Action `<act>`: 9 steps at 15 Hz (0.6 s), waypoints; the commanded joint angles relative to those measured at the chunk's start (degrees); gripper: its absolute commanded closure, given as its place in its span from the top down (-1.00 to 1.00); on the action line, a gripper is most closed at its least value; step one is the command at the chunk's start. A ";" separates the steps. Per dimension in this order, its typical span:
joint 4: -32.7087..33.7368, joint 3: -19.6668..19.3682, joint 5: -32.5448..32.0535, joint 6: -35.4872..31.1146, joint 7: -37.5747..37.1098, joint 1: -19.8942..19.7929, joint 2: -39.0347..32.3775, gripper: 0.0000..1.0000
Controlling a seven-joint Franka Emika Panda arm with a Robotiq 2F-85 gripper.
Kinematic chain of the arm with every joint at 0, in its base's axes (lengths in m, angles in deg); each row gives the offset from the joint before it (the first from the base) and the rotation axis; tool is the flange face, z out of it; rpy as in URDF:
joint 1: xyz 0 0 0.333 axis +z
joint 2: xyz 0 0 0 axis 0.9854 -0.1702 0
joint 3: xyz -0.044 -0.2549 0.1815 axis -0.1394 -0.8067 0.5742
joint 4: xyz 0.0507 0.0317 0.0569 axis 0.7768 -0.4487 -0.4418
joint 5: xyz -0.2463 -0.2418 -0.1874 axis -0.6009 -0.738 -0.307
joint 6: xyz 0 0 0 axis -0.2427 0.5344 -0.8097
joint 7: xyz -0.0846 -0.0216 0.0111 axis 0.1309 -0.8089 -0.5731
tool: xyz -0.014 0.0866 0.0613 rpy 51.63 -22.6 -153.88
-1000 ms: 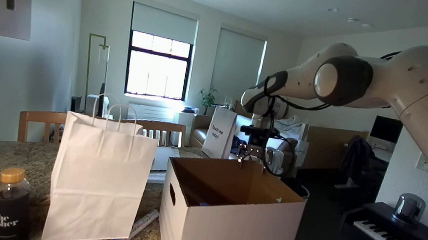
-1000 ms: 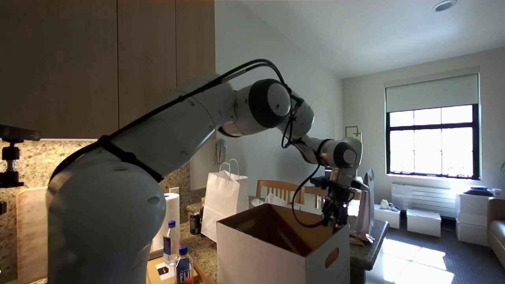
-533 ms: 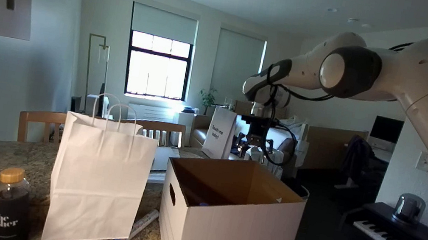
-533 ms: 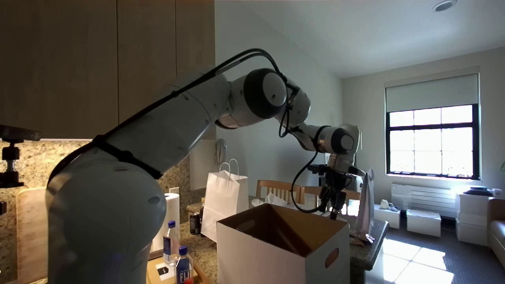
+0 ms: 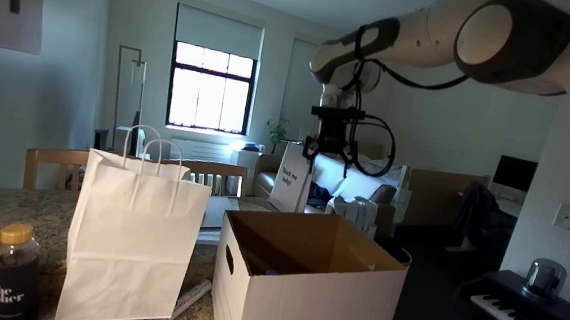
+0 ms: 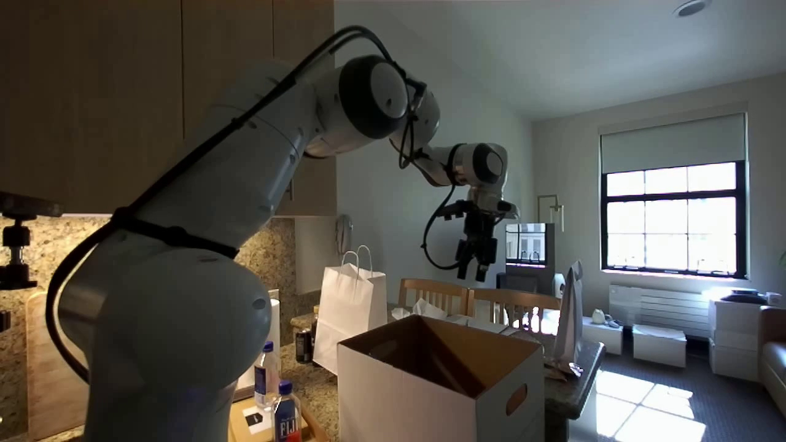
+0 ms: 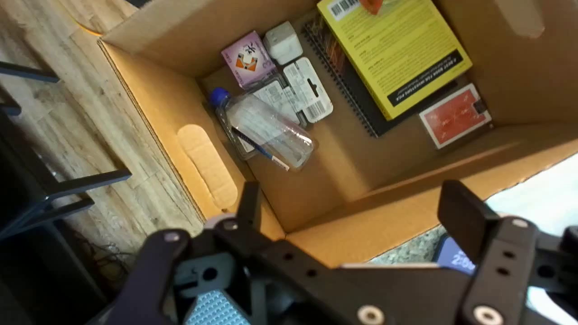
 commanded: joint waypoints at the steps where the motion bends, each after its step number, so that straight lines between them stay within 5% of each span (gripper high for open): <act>1: -9.64 2.54 -7.19 0.08 -0.46 6.40 8.50 1.00; 9: -14.56 11.42 -16.49 -0.99 -9.44 18.67 8.20 1.00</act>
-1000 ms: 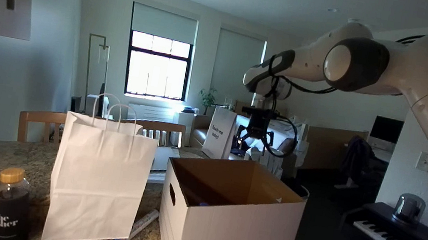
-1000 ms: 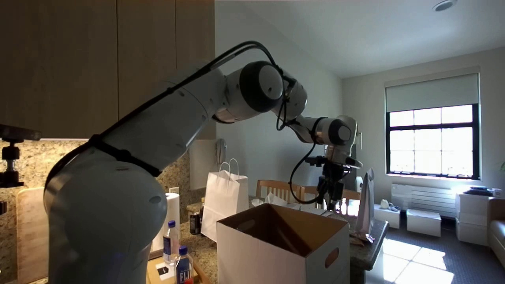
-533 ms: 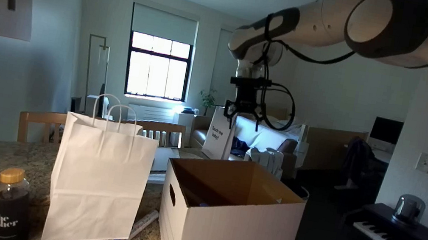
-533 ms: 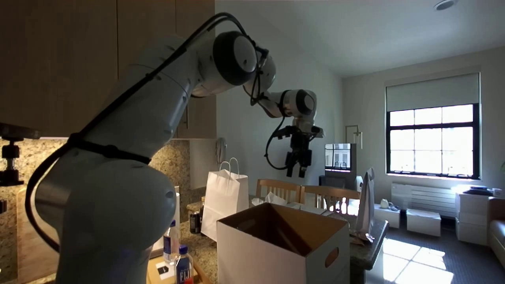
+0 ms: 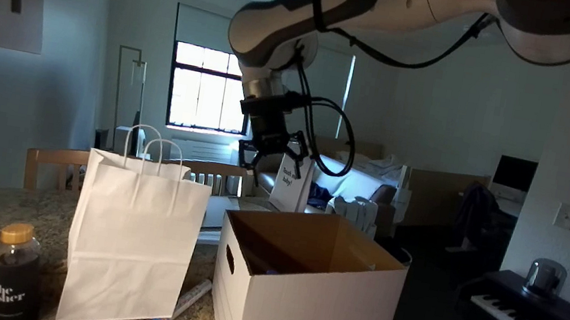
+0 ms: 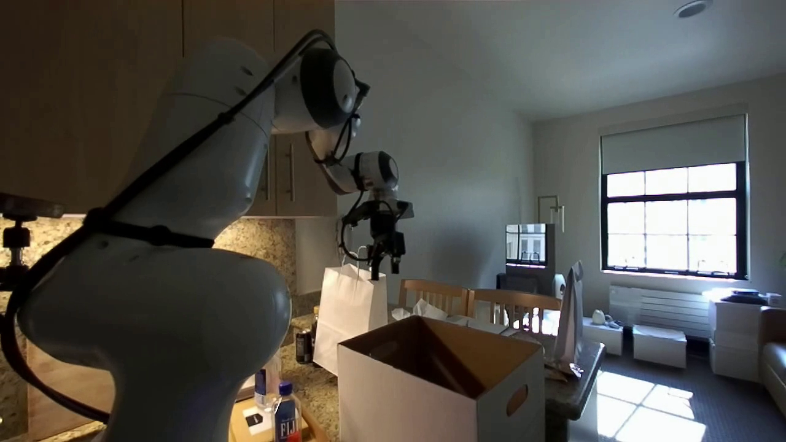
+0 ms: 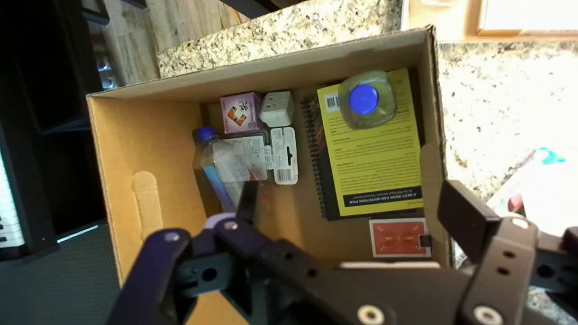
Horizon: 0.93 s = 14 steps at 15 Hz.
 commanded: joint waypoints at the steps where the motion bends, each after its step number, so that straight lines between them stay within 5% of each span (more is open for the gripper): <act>1: -2.40 2.93 -2.88 -2.21 -2.45 2.31 -0.61 1.00; 7: 0.08 5.64 -4.49 -0.20 -1.97 6.39 -5.10 1.00; 14: -8.42 9.30 9.71 -21.40 1.87 4.75 -4.76 1.00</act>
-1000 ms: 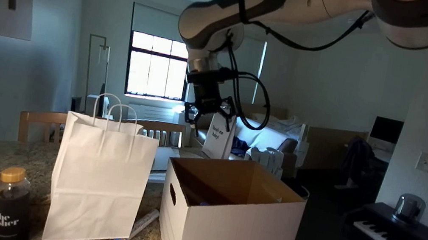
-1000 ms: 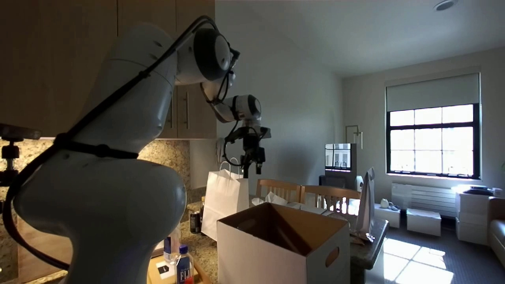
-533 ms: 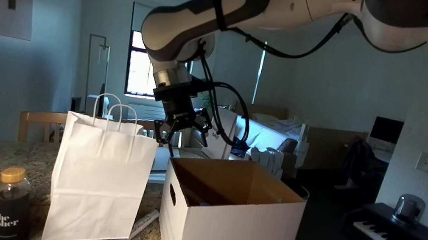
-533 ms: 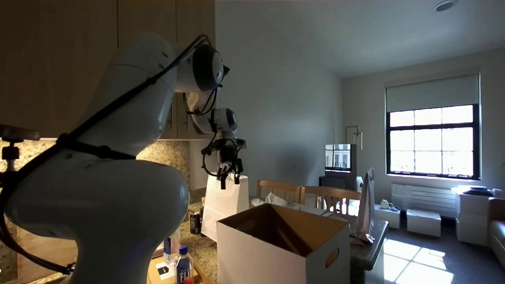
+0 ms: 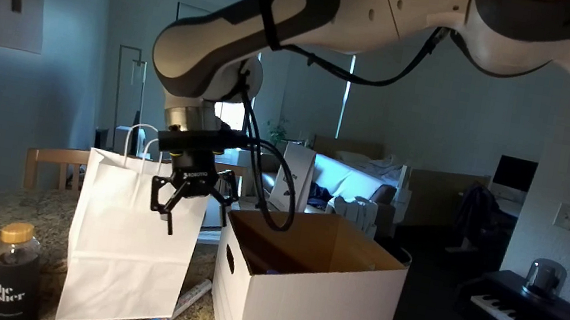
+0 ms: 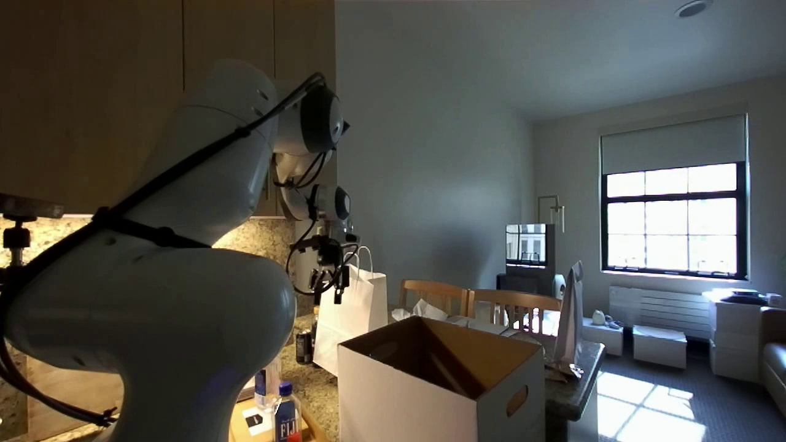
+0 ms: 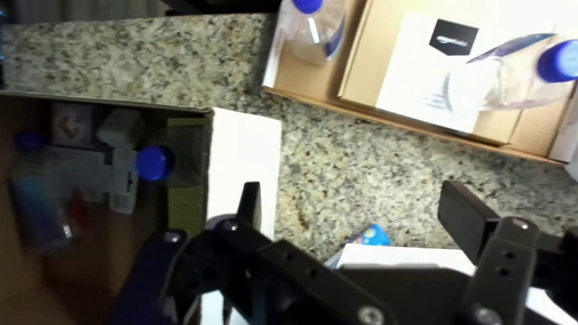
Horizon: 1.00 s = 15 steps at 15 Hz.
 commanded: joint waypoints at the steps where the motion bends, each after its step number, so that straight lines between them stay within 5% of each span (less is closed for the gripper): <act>1: -7.39 1.26 6.26 -12.29 2.57 -2.02 2.18 1.00; 2: -2.24 0.29 3.36 -6.24 0.39 -0.12 -0.15 1.00; 6: -4.45 0.25 4.36 -10.52 0.42 -0.56 -0.12 1.00; 15: 4.25 1.24 2.57 -4.78 5.15 3.02 -9.41 1.00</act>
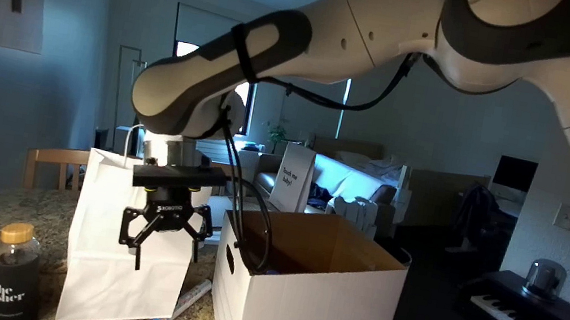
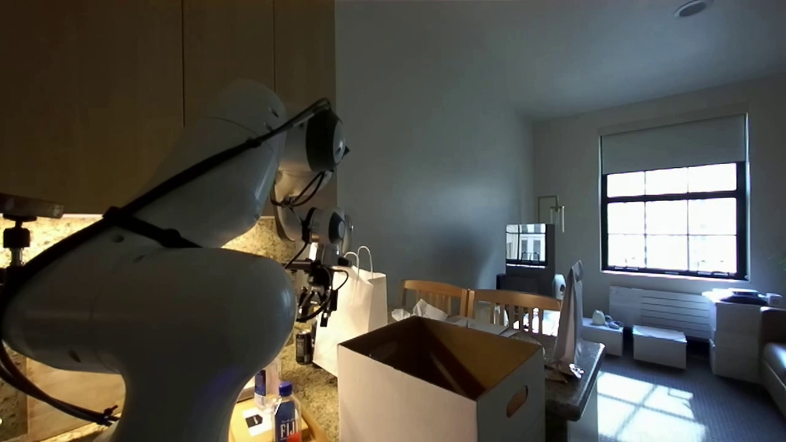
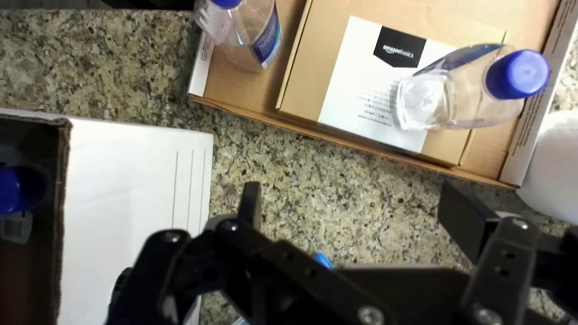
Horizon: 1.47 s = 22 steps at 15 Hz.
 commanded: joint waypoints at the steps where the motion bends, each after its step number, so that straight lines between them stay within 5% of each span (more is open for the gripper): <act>1: 4.75 0.05 -2.30 4.00 3.81 2.39 -3.30 1.00; 6: 4.59 -0.74 -2.41 2.74 1.69 3.26 -3.32 1.00; 14: -10.54 0.09 0.54 0.46 12.75 -1.71 6.24 1.00; 22: -20.42 1.84 -2.75 1.17 18.89 -0.78 14.49 1.00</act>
